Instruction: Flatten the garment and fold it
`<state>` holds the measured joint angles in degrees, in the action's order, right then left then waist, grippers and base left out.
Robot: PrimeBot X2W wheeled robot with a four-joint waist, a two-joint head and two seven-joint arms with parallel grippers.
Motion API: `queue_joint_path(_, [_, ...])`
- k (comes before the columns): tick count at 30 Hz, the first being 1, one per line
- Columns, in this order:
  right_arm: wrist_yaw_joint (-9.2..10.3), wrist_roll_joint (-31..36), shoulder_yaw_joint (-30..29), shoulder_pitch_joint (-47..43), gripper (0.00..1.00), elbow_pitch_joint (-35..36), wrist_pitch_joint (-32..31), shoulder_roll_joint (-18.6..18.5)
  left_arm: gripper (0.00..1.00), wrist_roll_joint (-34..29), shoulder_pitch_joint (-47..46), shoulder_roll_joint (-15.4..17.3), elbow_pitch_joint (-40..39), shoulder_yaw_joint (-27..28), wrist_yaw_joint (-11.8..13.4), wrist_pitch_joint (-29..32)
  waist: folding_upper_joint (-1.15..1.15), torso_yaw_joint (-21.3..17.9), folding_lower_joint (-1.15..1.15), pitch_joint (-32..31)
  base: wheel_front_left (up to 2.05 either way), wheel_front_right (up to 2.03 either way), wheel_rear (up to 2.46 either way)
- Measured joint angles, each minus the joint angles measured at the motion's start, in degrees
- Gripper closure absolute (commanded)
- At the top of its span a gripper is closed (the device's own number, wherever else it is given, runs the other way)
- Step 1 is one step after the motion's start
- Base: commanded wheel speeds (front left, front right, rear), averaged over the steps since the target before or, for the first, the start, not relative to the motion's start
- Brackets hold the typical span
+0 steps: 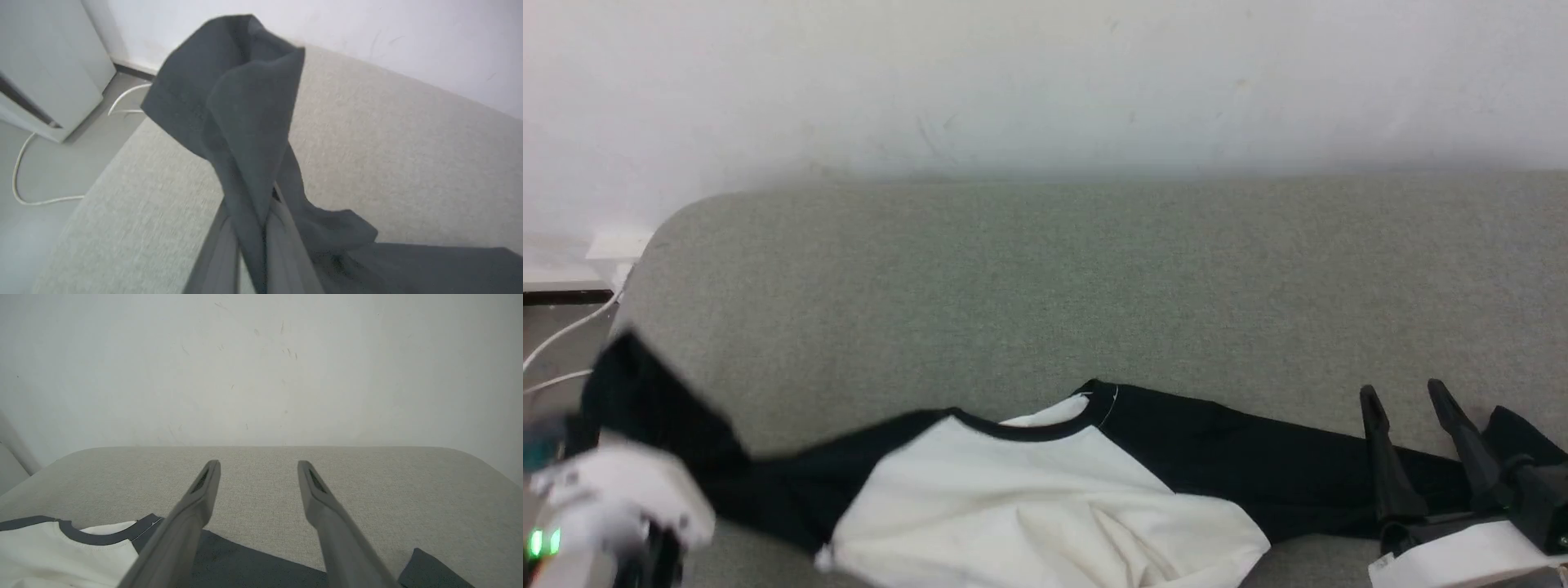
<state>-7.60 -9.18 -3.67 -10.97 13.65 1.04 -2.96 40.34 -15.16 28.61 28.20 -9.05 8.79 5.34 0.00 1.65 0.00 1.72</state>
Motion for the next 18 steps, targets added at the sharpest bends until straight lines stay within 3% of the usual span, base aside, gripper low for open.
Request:
queue_joint_path(4, [0.00, -0.4, 0.0, -0.3, 0.00, 0.0, 0.0, 0.0, 0.99, 4.1, 11.3, -1.1, 0.0, 3.2, 2.5, 0.6, 0.00, 0.4, -0.01, -0.6, 0.00, 0.00, 0.00])
queue_joint_path(5, [0.00, -0.5, 0.0, -0.4, 0.00, 0.0, 0.0, 0.0, 0.69, 5.0, 13.2, -1.6, 0.2, 3.7, 2.7, 0.5, 0.00, 0.4, -0.01, -0.6, 0.00, 0.00, 0.00])
queue_joint_path(6, [0.00, -0.5, -0.1, -0.4, 0.00, 0.0, 0.1, 0.0, 0.14, 5.7, 14.6, -2.3, 0.7, 3.9, 2.9, 0.7, 0.00, 0.4, 0.00, -0.5, 0.00, 0.00, 0.00])
queue_joint_path(7, [0.00, -0.5, -0.1, -0.4, 0.00, 0.0, 0.1, 0.0, 0.00, 6.1, 15.5, -2.7, 1.1, 3.9, 2.9, 0.7, 0.00, 0.5, 0.00, -0.4, 0.00, 0.00, 0.00])
queue_joint_path(13, [0.00, -0.4, 0.2, -0.4, 0.00, 0.0, 0.0, 0.0, 0.00, 5.3, 16.0, -3.6, -0.7, 5.1, 3.6, -5.7, 0.00, 0.1, 0.00, -0.6, 0.00, 0.00, 0.00])
queue_joint_path(18, [0.00, -0.4, 0.1, -0.5, 0.00, 0.1, -0.1, 0.0, 0.00, 2.1, 16.0, -2.9, -7.9, 5.7, 5.5, -12.0, 0.00, -0.4, 0.00, -1.4, 0.00, 0.00, 0.00])
